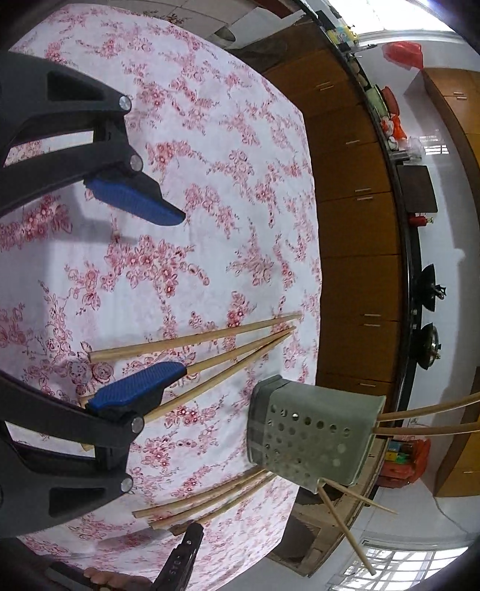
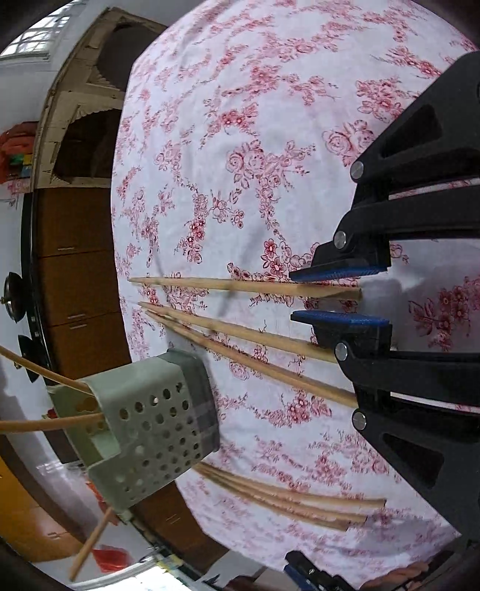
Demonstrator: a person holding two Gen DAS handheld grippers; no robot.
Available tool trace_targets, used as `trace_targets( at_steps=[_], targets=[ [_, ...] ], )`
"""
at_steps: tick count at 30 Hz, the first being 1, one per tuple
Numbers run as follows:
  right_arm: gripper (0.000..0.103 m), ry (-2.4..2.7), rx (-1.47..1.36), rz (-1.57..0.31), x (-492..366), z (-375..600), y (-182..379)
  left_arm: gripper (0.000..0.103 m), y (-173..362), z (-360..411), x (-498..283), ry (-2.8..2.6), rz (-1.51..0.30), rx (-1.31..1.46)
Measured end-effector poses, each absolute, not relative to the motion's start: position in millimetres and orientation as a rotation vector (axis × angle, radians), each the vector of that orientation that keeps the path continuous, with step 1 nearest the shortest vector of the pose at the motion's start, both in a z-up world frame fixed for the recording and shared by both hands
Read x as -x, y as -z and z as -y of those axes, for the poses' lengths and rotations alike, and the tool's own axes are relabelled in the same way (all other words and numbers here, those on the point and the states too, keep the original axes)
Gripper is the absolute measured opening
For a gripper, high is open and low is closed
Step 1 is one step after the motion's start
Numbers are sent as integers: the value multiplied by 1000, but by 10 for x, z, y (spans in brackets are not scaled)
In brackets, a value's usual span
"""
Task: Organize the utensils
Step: 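Move both open tools back down to the loose chopsticks on the cloth, then close the left tool on a chopstick while the right tool grasps another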
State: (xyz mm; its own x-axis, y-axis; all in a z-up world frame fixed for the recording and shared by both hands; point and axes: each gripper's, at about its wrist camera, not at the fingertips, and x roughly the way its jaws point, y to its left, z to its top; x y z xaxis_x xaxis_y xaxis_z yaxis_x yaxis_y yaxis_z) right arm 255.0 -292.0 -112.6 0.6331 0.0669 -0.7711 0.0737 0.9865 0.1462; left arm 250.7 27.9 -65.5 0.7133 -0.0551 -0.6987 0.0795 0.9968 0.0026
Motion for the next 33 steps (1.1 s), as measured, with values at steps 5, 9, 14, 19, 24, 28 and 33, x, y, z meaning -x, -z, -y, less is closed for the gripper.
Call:
trace_targets(
  at_steps=[5, 9, 14, 19, 24, 28, 33],
  targets=[
    [8, 43, -99, -877, -2553, 2868, 1151, 71, 704, -224, -2521, 95, -790, -39],
    [8, 60, -111, -875, -2545, 2941, 1130, 63, 746, -164, -2531, 112, -808, -51],
    [8, 189, -190, -872, -2550, 3223, 1127, 48, 821, -89, -2571, 115, -837, -80],
    [8, 184, -180, -874, -2513, 3260, 1126, 42, 916, -10, -2651, 117, -879, -98],
    [8, 150, -174, -875, -2501, 3217, 1115, 24, 1008, 56, -2702, 110, -911, -111],
    [8, 131, -128, -877, -2553, 3131, 1106, 8, 1006, 31, -2757, 96, -908, -103],
    [8, 147, -148, -873, -2578, 3218, 1111, 8, 997, -272, -2891, 26, -921, -51]
  ],
)
